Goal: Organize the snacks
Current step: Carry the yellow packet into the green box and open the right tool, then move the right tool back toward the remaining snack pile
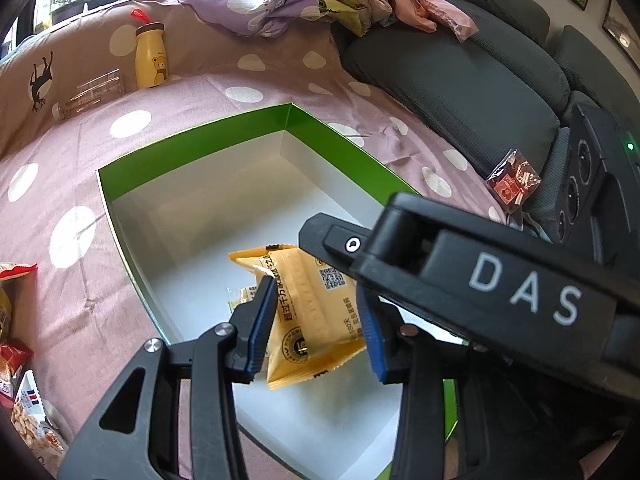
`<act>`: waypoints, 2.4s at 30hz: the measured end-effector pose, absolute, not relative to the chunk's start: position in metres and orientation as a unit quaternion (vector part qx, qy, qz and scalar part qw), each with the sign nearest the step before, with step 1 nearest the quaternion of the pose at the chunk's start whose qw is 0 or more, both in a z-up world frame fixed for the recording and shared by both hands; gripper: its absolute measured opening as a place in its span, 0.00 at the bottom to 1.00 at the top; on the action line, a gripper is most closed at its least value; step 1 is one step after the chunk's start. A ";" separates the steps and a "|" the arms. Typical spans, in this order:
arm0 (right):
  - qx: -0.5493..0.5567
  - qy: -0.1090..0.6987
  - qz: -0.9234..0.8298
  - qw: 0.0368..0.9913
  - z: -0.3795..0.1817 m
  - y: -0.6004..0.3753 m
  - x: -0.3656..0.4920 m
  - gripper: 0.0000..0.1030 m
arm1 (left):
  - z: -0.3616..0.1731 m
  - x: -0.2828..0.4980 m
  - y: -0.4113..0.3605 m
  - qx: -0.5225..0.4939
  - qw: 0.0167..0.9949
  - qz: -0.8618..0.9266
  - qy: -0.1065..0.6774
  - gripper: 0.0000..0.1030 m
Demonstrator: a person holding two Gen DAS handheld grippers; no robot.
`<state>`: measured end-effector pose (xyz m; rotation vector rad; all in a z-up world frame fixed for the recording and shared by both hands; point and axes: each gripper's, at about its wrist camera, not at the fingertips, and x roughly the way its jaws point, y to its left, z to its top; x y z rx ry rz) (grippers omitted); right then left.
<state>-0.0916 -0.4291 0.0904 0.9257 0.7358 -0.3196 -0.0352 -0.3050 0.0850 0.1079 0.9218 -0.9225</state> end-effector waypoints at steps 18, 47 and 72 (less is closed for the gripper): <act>0.352 0.293 -0.129 0.880 0.136 -0.377 -0.084 0.90 | 0.135 -0.043 -0.161 -0.009 0.873 -0.317 0.371 0.79; 0.232 0.447 0.025 0.863 0.100 -0.219 -0.007 0.91 | 0.074 -0.015 -0.007 -0.083 0.893 -0.121 0.425 0.79; 0.246 0.500 0.058 0.828 0.075 -0.207 0.004 0.91 | 0.053 -0.008 -0.021 -0.066 0.874 -0.123 0.465 0.84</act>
